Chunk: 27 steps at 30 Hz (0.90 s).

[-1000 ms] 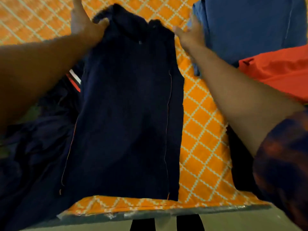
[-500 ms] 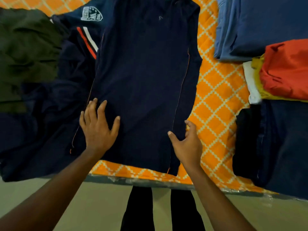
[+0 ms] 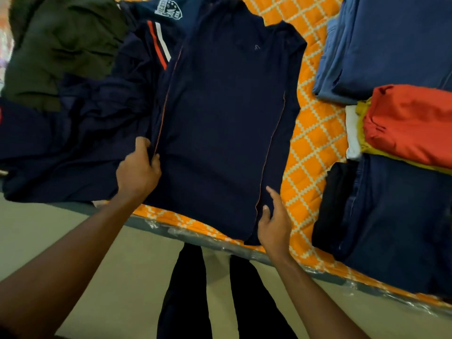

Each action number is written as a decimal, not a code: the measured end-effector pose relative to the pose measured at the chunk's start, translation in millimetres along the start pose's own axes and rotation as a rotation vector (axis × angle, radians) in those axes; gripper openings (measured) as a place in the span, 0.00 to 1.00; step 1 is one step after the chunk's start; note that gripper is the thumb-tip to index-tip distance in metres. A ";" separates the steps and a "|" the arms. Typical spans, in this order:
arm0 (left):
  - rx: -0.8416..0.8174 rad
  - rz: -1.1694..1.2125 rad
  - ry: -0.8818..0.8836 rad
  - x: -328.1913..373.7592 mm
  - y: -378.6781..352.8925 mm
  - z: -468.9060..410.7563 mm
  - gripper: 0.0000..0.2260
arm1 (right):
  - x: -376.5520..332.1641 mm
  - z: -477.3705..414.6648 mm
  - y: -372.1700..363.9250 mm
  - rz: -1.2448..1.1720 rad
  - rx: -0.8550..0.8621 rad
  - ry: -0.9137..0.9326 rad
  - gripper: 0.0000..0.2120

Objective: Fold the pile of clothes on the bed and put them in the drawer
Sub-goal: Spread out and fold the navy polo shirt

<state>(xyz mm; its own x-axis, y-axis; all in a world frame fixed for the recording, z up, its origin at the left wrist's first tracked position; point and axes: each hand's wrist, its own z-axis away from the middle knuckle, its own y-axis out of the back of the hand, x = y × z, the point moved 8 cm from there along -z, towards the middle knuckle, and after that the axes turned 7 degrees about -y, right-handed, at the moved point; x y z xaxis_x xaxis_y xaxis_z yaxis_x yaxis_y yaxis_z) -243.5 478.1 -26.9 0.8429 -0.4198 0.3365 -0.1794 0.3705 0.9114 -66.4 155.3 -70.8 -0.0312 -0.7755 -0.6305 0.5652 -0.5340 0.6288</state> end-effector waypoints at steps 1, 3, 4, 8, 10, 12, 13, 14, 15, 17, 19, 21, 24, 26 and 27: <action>-0.022 0.025 0.040 -2.1 -3.6 11.7 0.12 | 8.7 5.2 4.8 0.029 -0.009 -0.004 0.22; -0.085 0.030 0.131 -7.2 -12.2 40.7 0.14 | 24.4 15.7 17.4 0.097 -0.025 -0.021 0.22; -0.127 0.010 0.162 -9.3 -18.0 55.2 0.16 | 32.8 19.8 22.9 0.135 -0.043 -0.039 0.22; -0.069 -0.057 0.183 -5.0 -18.9 85.8 0.25 | 54.2 27.0 36.7 0.197 -0.200 -0.163 0.27; 0.054 -0.125 0.069 11.7 -13.0 87.1 0.28 | 47.8 23.4 44.8 0.277 -0.226 -0.193 0.31; 0.070 -0.138 -0.116 46.7 -22.2 91.5 0.25 | 31.8 6.9 53.6 0.339 -0.195 -0.173 0.32; 0.015 -0.105 -0.193 68.4 -33.9 95.2 0.21 | 21.0 -6.3 58.4 0.299 -0.158 -0.165 0.32; -0.068 -0.055 -0.242 90.5 -49.4 100.1 0.18 | 11.7 -21.6 60.9 0.231 -0.122 -0.152 0.31; -0.161 0.001 -0.264 110.4 -64.1 107.0 0.15 | -1.9 -37.3 60.4 0.170 -0.089 -0.115 0.31; -0.320 0.064 -0.286 156.1 -98.3 121.5 0.15 | -21.0 -79.9 60.7 0.138 -0.009 -0.075 0.33; -0.425 0.038 -0.267 192.7 -127.7 132.2 0.20 | -34.9 -123.5 58.4 0.061 0.020 -0.163 0.35; -0.481 -0.011 -0.192 214.3 -150.5 135.1 0.28 | -44.8 -158.4 58.9 -0.105 0.034 -0.280 0.36; -0.484 -0.076 -0.103 228.8 -169.3 134.9 0.34 | -53.4 -188.5 62.0 -0.185 -0.012 -0.357 0.29; -0.459 -0.108 -0.082 233.2 -170.1 134.2 0.30 | -63.8 -199.1 58.8 -0.119 -0.104 -0.252 0.17; -0.463 -0.118 -0.084 233.8 -169.9 133.0 0.29 | -66.8 -203.4 56.1 -0.097 -0.143 -0.193 0.12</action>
<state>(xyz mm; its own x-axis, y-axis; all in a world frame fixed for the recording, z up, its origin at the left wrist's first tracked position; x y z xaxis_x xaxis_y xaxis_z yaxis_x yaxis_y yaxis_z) -83.5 206.8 -71.5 0.7969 -0.5394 0.2720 0.1761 0.6381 0.7496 135.1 245.6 -86.0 -0.2403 -0.7801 -0.5777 0.6619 -0.5670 0.4903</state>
